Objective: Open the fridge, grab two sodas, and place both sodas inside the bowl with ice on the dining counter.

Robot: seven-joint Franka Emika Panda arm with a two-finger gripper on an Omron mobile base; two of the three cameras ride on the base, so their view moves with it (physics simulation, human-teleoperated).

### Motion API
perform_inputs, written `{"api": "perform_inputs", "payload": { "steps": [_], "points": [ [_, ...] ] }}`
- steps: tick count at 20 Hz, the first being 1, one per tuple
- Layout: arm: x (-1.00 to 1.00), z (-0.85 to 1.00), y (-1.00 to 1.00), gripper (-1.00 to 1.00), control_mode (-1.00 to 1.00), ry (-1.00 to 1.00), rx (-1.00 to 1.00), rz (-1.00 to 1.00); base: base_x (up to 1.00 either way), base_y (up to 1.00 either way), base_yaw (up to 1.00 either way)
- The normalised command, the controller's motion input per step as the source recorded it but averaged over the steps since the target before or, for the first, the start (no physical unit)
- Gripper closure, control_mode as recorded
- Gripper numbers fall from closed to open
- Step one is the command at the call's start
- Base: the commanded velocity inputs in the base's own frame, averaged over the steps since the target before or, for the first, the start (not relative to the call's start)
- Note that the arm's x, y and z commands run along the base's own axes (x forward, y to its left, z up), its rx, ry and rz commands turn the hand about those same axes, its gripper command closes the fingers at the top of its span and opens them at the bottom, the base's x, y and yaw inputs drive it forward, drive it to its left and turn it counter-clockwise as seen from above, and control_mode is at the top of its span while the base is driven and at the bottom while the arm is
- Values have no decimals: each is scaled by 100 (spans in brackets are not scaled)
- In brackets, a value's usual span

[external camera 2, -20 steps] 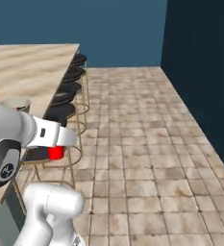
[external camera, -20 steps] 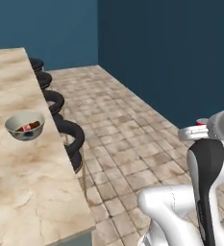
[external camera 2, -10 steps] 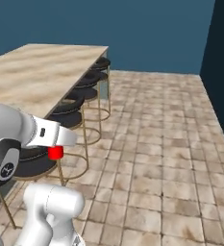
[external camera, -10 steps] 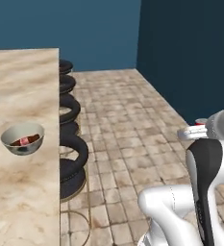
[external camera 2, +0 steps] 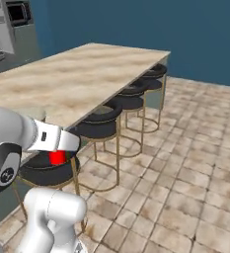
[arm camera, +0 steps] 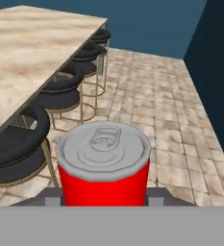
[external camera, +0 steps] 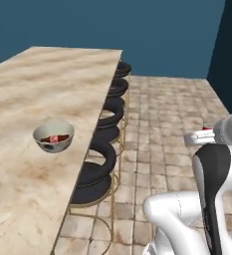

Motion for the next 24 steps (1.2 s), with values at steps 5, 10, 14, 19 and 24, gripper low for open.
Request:
{"api": "perform_inputs", "payload": {
  "steps": [5, 10, 14, 19, 24],
  "points": [
    [0, 0, 0, 100, 100, 0, 0, 0, 22, 0, 70],
    [0, 0, 0, 100, 100, 0, 0, 0, 44, -11, 64],
    [0, 0, 0, 100, 100, 0, 0, 0, 57, -16, 60],
    [0, 0, 0, 100, 100, 0, 0, 0, 70, -28, 53],
    [0, 0, 0, 100, 100, 0, 0, 0, 66, -37, 50]
  ]
}}
